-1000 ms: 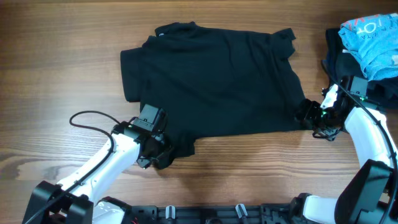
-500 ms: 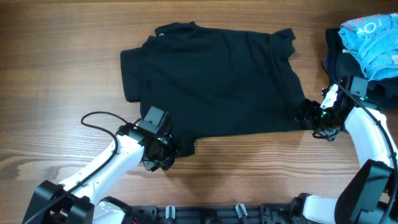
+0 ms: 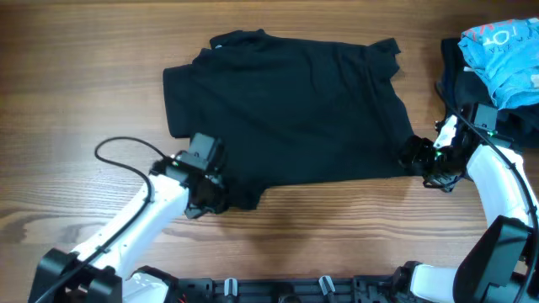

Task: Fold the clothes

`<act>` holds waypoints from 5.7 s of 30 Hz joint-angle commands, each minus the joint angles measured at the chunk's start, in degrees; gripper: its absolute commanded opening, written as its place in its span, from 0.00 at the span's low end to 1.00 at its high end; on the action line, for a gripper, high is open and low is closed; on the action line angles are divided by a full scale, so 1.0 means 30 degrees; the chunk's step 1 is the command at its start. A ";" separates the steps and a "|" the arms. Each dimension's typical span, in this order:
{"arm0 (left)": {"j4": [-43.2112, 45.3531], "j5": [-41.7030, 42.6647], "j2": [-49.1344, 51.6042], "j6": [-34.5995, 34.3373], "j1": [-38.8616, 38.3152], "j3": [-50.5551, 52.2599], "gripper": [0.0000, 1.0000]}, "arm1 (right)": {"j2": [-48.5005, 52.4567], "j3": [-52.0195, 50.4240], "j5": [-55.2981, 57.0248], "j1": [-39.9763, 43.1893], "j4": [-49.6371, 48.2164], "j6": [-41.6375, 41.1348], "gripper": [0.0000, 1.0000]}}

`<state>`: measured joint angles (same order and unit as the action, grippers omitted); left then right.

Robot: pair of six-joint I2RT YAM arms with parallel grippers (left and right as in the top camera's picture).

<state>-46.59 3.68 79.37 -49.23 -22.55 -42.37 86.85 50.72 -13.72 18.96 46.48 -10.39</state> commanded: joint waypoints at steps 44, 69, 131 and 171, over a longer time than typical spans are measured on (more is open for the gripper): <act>-0.1166 -0.2259 -0.0750 0.2361 0.5129 -0.1727 0.04 | 0.0619 -0.2841 0.0765 -0.0204 -0.3526 -0.1246 0.04; -0.6841 0.0474 -0.7781 0.1851 0.5428 -0.1770 0.32 | -0.3847 0.0233 -0.0124 -0.0204 0.3657 -0.1217 0.04; 0.4954 -0.2419 -0.1457 0.3738 0.3934 -0.1727 0.04 | -0.4612 0.0226 -0.0597 -0.0204 0.0160 -0.1457 0.04; 0.5909 -0.4437 0.0685 0.4845 0.4233 -0.3147 0.77 | 0.0583 0.1173 -0.2535 -0.1967 -0.4845 -0.1552 0.94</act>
<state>-22.94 -11.75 84.53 -36.93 -10.33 -48.51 91.50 52.18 -18.28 13.26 28.67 -14.13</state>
